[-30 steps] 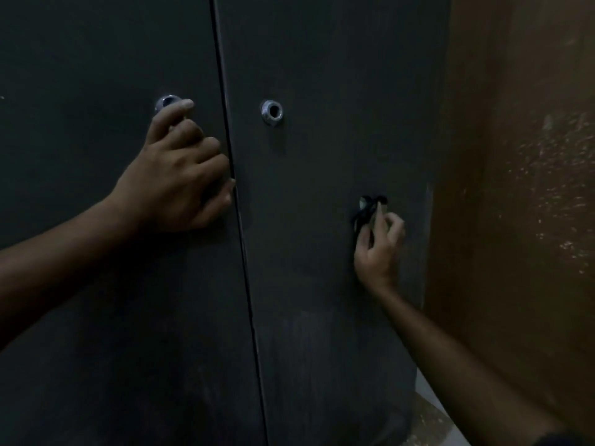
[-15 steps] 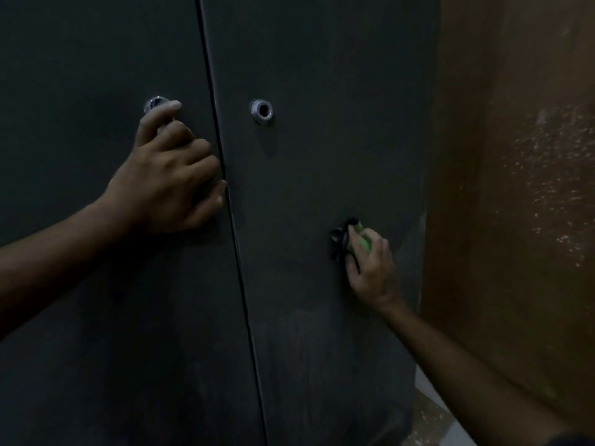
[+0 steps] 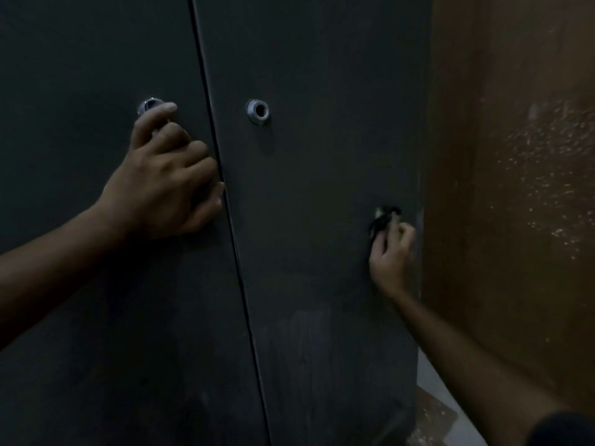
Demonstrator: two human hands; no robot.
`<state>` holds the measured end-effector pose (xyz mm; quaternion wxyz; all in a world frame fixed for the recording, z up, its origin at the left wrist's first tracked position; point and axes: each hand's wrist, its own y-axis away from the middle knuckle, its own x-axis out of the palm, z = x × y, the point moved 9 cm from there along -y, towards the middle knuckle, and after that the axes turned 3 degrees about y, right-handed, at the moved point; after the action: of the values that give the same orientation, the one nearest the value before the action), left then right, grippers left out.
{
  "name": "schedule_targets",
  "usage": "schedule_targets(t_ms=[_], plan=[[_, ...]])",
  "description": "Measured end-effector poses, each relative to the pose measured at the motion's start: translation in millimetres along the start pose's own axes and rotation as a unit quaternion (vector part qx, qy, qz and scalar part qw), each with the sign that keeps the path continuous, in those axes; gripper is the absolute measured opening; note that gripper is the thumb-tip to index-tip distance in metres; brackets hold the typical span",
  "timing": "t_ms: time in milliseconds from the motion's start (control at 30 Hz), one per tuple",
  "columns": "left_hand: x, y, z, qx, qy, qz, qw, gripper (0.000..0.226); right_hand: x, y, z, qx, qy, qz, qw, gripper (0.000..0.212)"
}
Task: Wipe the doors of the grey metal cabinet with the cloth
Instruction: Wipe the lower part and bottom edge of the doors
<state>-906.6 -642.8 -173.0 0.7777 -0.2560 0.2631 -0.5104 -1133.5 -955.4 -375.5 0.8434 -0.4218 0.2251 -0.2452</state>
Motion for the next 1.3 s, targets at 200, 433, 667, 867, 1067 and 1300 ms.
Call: schedule_targets(t_ms=[200,433,667,867,1067,1300], plan=[[1.4,-0.3,-0.1,0.002,0.0,0.004,1.0,0.038,-16.4,-66.2,65.2,0.067,-0.01,-0.087,0.994,0.044],[0.1,0.5,-0.4,0.001,0.004,-0.009,1.0,0.037,-2.9,-16.5,15.4,-0.05,0.038,-0.011,0.998,0.047],[0.1,2.2,-1.4,-0.003,0.007,0.008,1.0,0.038,15.5,-89.1,-60.2,0.376,-0.091,0.009,0.922,0.051],[2.7,0.3,-0.2,-0.007,0.011,0.022,1.0,0.041,10.0,31.3,-17.0,0.229,-0.042,0.05,0.971,0.037],[5.3,-0.3,0.9,-0.003,0.013,0.03,0.999,0.039,11.6,-65.7,-89.5,0.407,-0.094,0.083,0.905,0.051],[7.3,3.3,0.6,0.005,0.021,0.035,0.999,0.04,-4.7,40.2,-49.6,0.17,-0.073,0.035,0.982,0.049]])
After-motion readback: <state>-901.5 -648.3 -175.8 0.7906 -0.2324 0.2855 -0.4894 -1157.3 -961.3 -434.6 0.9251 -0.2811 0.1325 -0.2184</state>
